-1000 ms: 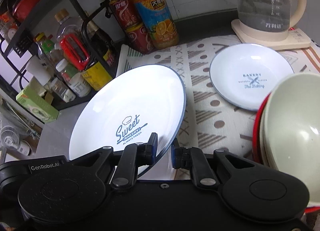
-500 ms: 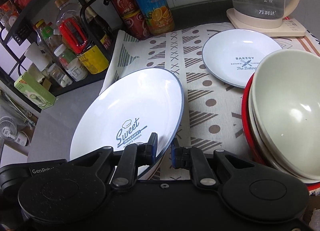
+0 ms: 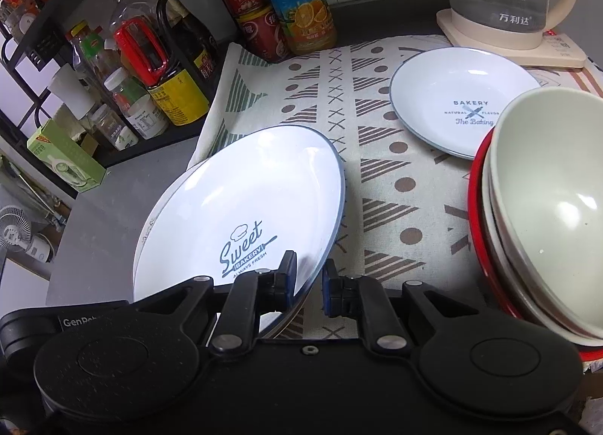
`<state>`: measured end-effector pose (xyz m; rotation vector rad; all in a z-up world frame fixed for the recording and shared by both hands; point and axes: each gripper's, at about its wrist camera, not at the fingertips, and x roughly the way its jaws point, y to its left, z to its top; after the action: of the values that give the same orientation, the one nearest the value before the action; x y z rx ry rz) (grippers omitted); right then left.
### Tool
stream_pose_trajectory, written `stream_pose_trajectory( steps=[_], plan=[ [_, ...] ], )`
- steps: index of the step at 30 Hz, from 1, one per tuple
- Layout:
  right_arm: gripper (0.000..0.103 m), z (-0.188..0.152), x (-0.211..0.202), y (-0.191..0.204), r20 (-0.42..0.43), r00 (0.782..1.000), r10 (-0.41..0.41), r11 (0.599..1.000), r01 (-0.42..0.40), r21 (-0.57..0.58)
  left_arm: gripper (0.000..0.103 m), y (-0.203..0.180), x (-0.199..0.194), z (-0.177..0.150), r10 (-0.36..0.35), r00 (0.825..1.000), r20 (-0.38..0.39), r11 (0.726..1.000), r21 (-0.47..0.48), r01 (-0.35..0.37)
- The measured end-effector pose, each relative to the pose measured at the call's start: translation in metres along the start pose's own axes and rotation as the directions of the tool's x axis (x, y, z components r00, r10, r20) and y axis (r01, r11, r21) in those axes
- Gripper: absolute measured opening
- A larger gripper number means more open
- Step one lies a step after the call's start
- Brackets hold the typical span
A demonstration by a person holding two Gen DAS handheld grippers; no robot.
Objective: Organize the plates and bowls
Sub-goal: 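Lower the 'Sweet' plate onto the flower-pattern plate with both grippers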
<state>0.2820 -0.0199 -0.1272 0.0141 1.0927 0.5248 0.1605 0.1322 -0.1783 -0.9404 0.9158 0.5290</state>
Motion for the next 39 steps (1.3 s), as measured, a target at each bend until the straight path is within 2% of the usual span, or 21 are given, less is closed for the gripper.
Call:
stream_pose_trajectory(
  steps=[10, 12, 19, 35, 39],
  plan=[
    [0.011, 0.001, 0.008, -0.006, -0.025, 1.000, 0.017, 0.999, -0.016, 0.046, 0.019, -0.001, 0.008, 0.004, 0.006, 0.999, -0.049, 1.000, -0.006, -0.007],
    [0.011, 0.002, 0.009, -0.006, -0.025, 1.000, 0.018, 0.999, -0.017, 0.046, 0.022, -0.001, 0.011, 0.008, 0.004, 0.997, -0.083, 1.000, -0.010, -0.005],
    [0.011, 0.006, 0.014, -0.005, -0.040, 0.999, 0.024, 0.999, -0.022, 0.046, 0.022, 0.003, 0.010, 0.029, 0.004, 0.980, -0.201, 0.999, -0.046, -0.014],
    [0.008, 0.012, 0.022, -0.013, -0.051, 0.999, 0.017, 0.997, -0.013, 0.070, 0.026, 0.006, -0.006, 0.045, 0.051, 0.979, -0.199, 0.999, -0.003, -0.053],
    [0.009, 0.014, 0.024, -0.014, -0.055, 0.998, 0.012, 0.998, -0.008, 0.069, 0.030, 0.010, -0.016, 0.050, 0.059, 0.984, -0.167, 0.998, -0.021, -0.064]
  ],
)
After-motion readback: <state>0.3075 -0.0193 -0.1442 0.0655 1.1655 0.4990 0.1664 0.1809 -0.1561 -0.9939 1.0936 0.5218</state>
